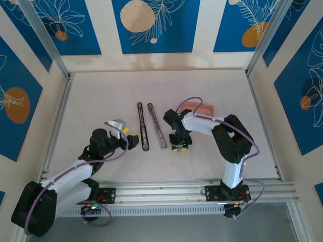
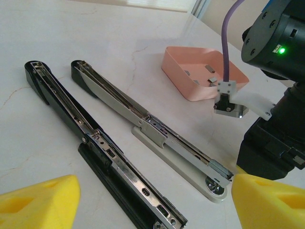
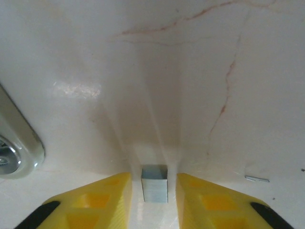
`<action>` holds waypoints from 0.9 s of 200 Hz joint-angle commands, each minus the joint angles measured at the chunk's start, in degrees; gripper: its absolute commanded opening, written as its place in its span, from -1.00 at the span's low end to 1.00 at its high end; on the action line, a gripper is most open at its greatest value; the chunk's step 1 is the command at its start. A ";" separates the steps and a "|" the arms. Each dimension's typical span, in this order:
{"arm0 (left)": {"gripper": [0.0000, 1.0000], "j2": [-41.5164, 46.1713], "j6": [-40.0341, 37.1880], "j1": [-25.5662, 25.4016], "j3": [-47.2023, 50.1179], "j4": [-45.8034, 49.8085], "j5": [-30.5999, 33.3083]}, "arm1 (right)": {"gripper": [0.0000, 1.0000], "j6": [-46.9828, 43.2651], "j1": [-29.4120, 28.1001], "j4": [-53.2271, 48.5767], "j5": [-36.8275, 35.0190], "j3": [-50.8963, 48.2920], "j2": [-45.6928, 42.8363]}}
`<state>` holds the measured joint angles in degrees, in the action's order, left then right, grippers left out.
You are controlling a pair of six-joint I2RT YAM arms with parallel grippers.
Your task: Load the staples into the stapler
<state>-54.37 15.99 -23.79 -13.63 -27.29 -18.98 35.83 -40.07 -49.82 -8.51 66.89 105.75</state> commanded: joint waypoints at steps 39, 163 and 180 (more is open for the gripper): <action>0.66 0.74 -1.21 -0.29 0.36 0.66 0.84 | -0.58 -0.76 0.35 0.65 0.57 1.11 3.56; 0.66 2.40 5.97 -0.11 4.15 0.11 18.42 | -0.63 7.87 -11.85 17.43 -14.77 -3.75 -17.54; 0.67 3.86 7.69 -0.15 5.35 0.91 20.04 | -0.63 8.79 -13.84 18.86 -15.06 -1.20 -15.07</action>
<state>-52.53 19.68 -23.79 -10.24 -26.74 -5.30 41.10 -51.57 -35.94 -20.47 63.79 87.83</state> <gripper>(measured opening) 0.832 0.183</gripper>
